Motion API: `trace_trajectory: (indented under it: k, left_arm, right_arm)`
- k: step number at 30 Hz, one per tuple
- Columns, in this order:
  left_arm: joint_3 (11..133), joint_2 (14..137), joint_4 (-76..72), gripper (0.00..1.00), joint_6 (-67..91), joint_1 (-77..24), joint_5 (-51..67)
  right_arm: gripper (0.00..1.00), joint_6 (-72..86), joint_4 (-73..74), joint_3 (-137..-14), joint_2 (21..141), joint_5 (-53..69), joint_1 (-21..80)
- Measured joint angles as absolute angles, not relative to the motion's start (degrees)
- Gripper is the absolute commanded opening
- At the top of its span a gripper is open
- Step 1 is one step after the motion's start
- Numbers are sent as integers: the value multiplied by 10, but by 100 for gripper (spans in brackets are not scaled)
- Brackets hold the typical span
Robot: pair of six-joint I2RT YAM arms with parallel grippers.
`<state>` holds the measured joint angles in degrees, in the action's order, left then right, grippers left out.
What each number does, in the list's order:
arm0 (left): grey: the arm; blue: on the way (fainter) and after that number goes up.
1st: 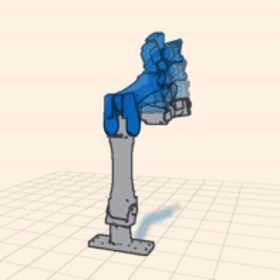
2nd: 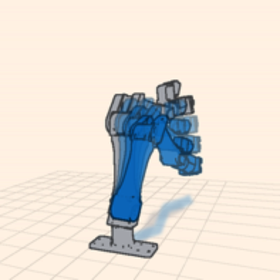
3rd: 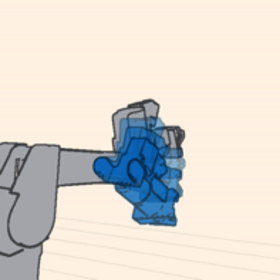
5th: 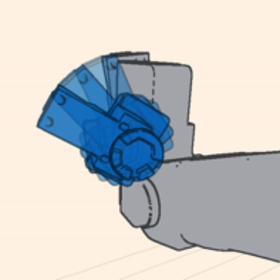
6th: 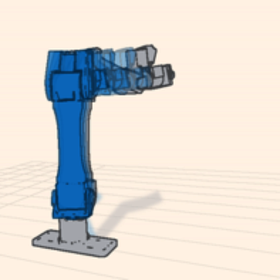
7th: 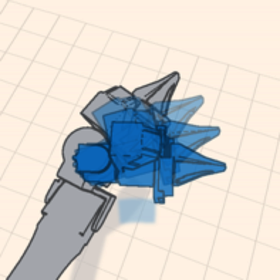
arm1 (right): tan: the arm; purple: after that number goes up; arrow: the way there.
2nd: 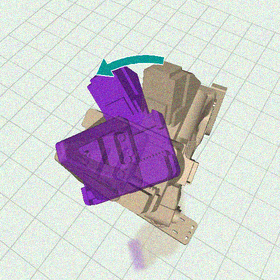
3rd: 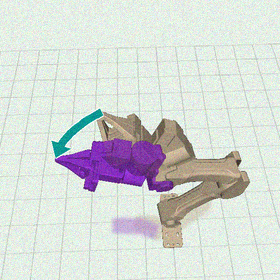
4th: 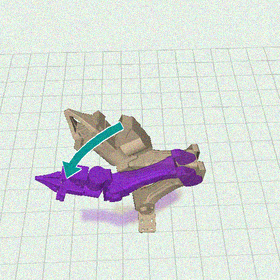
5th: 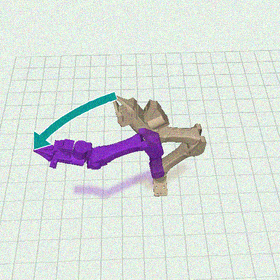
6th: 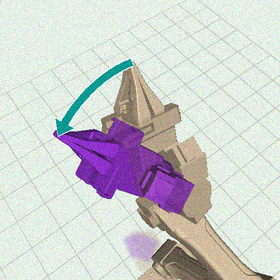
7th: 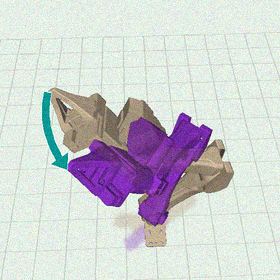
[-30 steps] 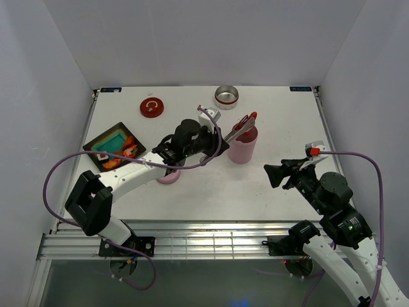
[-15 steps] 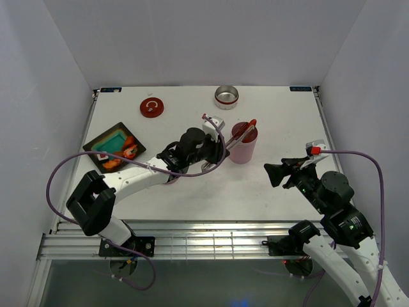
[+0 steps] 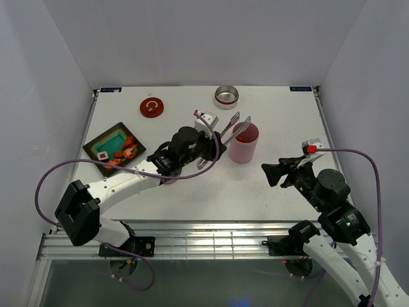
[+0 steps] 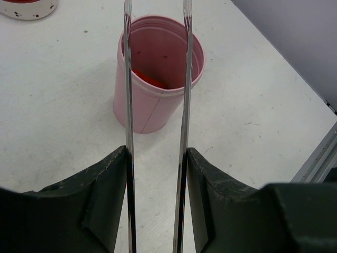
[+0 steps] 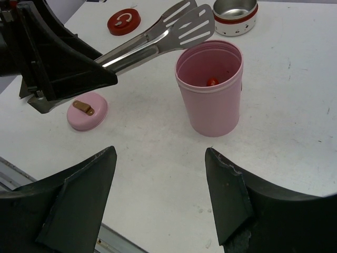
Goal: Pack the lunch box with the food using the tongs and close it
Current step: Place the fake food in the packing box.
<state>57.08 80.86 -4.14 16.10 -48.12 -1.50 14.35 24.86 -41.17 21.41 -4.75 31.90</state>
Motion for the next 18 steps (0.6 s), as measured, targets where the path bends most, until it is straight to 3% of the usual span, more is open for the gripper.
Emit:
trace_trajectory:
  k: [5, 13, 18]
  left_arm:
    - [594, 800, 11, 54, 159, -481, -48]
    - [709, 773, 157, 55, 155, -467, -198]
    - [724, 731, 234, 55, 183, -331, -202]
  right_arm:
    - [74, 144, 239, -400, 214, -40, 319]
    - [74, 144, 224, -376, 214, -12, 319]
    - [74, 144, 207, -356, 213, 26, 319]
